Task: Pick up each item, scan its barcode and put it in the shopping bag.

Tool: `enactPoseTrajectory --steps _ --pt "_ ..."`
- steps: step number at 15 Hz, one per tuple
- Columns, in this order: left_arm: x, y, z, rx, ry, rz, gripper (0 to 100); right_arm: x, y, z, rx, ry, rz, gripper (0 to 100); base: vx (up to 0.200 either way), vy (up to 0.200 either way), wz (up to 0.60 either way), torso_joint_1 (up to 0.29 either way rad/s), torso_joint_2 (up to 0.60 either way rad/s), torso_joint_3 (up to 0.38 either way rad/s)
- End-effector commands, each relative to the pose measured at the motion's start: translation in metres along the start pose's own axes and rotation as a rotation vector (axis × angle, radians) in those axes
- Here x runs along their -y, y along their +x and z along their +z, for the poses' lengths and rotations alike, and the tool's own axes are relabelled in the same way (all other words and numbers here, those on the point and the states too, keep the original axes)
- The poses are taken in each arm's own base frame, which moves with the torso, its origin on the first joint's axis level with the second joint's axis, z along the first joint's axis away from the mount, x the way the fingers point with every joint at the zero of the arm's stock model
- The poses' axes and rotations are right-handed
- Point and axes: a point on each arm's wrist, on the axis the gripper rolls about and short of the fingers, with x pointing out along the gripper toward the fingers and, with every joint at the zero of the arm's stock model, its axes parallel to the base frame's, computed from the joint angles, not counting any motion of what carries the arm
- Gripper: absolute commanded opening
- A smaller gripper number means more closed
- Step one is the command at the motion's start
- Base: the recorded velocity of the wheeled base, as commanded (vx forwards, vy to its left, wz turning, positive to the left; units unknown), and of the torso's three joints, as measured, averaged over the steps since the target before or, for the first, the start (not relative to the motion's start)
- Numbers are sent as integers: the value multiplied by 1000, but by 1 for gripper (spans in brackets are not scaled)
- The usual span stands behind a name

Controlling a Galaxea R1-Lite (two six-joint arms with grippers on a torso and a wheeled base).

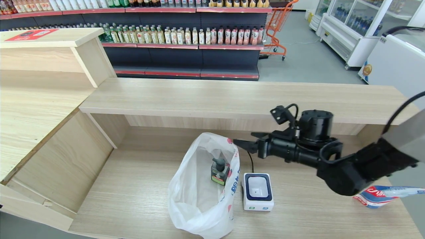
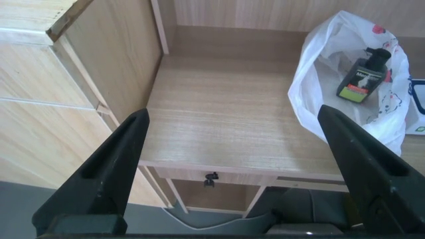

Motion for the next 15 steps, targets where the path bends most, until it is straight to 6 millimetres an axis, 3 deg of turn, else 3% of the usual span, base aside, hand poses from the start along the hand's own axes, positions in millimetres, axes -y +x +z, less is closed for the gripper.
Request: enactPoseTrajectory --steps 1,4,6,8,11,15 --pt "0 0 0 1 0 0 100 12 -107 30 26 108 -262 100 0 0 0 0 0 0" --pt "0 0 0 1 0 0 100 32 -180 20 -46 314 -630 100 0 0 0 0 0 0" --pt "0 0 0 1 0 0 100 34 -221 11 -95 417 -775 100 0 0 0 0 0 0" --pt "0 0 0 1 0 0 100 19 -239 -1 -104 447 -802 100 0 0 0 0 0 0" --pt "0 0 0 1 -3 0 100 4 -247 -13 -111 452 -805 100 0 0 0 0 0 0" --pt "0 0 0 1 0 0 100 1 -249 -18 -121 467 -807 100 0 0 0 0 0 0"
